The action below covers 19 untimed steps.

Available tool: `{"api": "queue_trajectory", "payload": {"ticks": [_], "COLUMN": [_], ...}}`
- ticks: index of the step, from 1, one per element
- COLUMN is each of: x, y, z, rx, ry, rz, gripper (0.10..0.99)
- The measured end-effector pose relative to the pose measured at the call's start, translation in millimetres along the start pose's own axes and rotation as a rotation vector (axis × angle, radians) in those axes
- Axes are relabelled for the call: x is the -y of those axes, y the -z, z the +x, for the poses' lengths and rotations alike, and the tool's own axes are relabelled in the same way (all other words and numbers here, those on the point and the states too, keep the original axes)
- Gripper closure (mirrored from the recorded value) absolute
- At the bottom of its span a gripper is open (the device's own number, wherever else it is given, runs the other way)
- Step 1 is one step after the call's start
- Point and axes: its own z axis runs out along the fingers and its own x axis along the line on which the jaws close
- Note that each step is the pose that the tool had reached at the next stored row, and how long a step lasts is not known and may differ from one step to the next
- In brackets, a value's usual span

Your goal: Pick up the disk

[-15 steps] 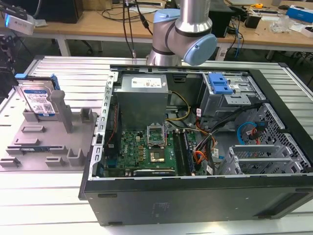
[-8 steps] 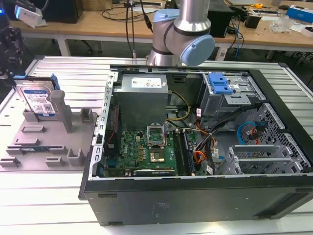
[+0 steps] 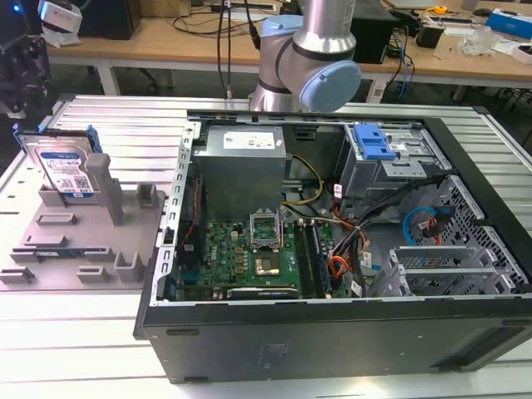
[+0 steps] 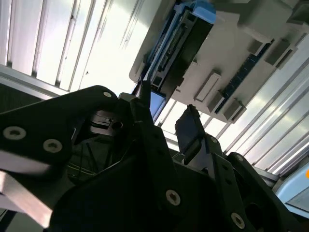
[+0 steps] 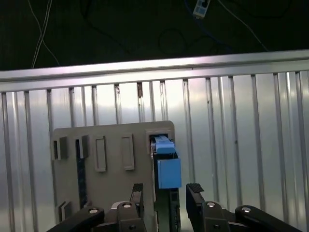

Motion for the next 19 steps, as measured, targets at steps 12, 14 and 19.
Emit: {"api": "queue_trajectory", "payload": {"ticks": [12, 14, 19], "x": [-8.4, -10.9, -15.6], "y": [-6.1, -8.0, -12.3], "z": [-1.7, -1.7, -1.9], "rx": [-0.0167, -0.0166, -0.0166], "ry": [0.043, 0.046, 0.054], "rz": [0.029, 0.031, 0.033], "gripper": [0.529, 0.529, 0.529]}}
